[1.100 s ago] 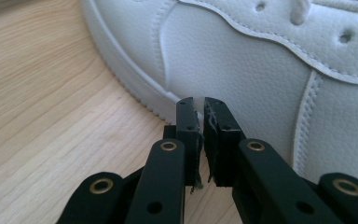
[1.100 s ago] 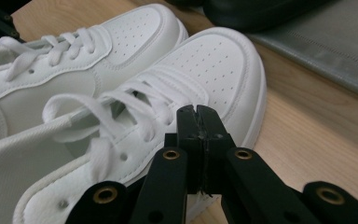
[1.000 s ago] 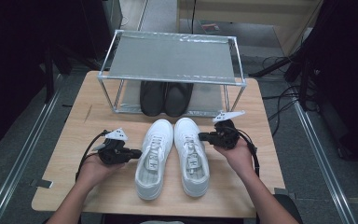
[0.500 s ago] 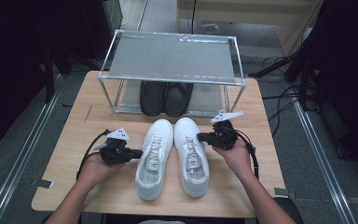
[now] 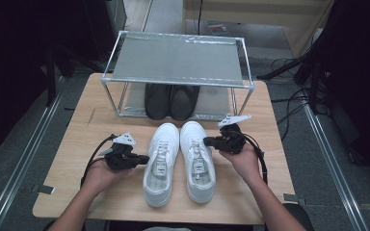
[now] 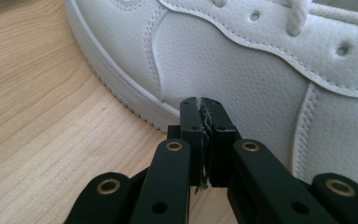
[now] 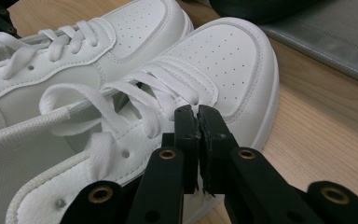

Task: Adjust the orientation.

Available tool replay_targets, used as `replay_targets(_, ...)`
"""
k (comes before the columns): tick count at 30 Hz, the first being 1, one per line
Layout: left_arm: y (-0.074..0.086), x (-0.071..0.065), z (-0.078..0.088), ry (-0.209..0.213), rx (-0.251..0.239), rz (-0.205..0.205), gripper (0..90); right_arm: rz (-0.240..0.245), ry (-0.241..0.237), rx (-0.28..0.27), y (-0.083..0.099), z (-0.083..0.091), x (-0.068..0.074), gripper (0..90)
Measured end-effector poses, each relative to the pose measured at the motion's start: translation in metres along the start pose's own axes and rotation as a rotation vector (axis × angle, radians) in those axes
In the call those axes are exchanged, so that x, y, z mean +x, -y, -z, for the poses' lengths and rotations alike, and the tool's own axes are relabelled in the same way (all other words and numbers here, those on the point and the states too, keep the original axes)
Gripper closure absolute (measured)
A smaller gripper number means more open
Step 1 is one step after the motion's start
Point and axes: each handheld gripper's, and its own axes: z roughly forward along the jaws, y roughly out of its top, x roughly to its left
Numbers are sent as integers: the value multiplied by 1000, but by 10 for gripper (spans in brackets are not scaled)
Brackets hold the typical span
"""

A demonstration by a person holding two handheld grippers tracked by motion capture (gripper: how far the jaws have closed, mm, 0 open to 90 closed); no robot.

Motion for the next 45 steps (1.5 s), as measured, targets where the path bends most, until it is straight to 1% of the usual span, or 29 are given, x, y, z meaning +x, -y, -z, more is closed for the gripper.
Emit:
replay_targets(2, -1, -2, -1, 9, 4, -8, 884, 2, 0, 0, 0, 0, 0, 880)
replay_targets(3, -1, -4, -3, 16, 8, -23, 884, 2, 0, 0, 0, 0, 0, 880)
replay_targets(4, -4, -11, -7, 24, 18, -53, 884, 2, 1, 1, 0, 0, 0, 879)
replay_targets(5, -4, -11, -7, 24, 18, -53, 885, 2, 1, 1, 0, 0, 0, 879)
replay_targets(6, -6, -18, -10, 10, 29, -86, 887, 1, 2, 1, 0, 0, 0, 880)
replay_targets(10, -7, -19, -11, 12, 31, -55, 900, 3, 2, -2, 0, 0, -1, 876)
replay_targets(11, -7, -21, -11, 2, 33, -56, 900, 2, 1, -2, 0, 0, -2, 874)
replay_targets(13, -8, -25, -14, 10, 35, -56, 900, 9, 11, -5, -1, 0, -2, 878)
replay_targets(14, -8, -28, -16, 19, 35, -66, 900, 11, 23, -8, -1, 0, -2, 882)
replay_targets(17, -12, -42, -24, 40, 45, -138, 900, 14, 65, -20, -2, 1, -6, 894)
replay_targets(18, -12, -42, -24, 40, 45, -138, 900, 14, 65, -20, -2, 1, -6, 894)
replay_targets(19, -13, -47, -27, 44, 47, -163, 900, 9, 73, -29, -2, 1, -8, 897)
replay_targets(20, -16, -51, -32, 75, 53, -165, 900, -9, 78, -43, -2, 2, -14, 900)
replay_targets(21, -16, -51, -32, 75, 53, -165, 900, -17, 78, -50, -2, 2, -16, 899)
replay_targets(22, -17, -50, -34, 119, 52, -134, 900, -23, 76, -56, -1, 2, -17, 897)
replay_targets(23, -17, -50, -34, 119, 52, -134, 900, -23, 76, -56, -1, 2, -17, 897)
replay_targets(24, -17, -47, -33, 137, 53, -121, 900, -22, 78, -63, -1, 1, -18, 891)
replay_targets(26, -16, -46, -31, 140, 41, -111, 891, -20, 81, -63, -1, 2, -18, 885)
replay_targets(28, -17, -42, -27, 149, 10, -90, 866, -22, 94, -67, -1, 3, -18, 861)
replay_targets(29, -18, -39, -19, 148, -29, -68, 836, -34, 86, -76, -1, 6, -19, 850)
replay_targets(31, -18, -37, -16, 149, -41, -59, 795, -37, 78, -87, -1, 9, -19, 843)
replay_targets(32, -17, -33, -11, 138, -45, -38, 765, -36, 75, -96, 0, 11, -18, 831)
replay_targets(34, -16, -31, -9, 128, -38, -32, 742, -41, 68, -97, 0, 13, -16, 816)
replay_targets(35, -14, -25, -8, 103, -27, -23, 708, -43, 56, -108, 0, 17, -14, 789)
replay_targets(36, -14, -25, -8, 103, -27, -23, 695, -43, 56, -108, 0, 17, -14, 789)
replay_targets(37, -14, -23, -7, 102, -20, -14, 672, -40, 48, -126, 1, 20, -11, 772)
replay_targets(39, -13, -19, -4, 96, -28, -1, 621, -41, 41, -137, 2, 22, -9, 764)
replay_targets(40, -12, -16, -2, 98, -28, 7, 597, -41, 25, -141, 3, 25, -7, 757)
replay_targets(45, -11, -12, 0, 84, -29, 11, 497, -46, 12, -162, 4, 33, 0, 720)
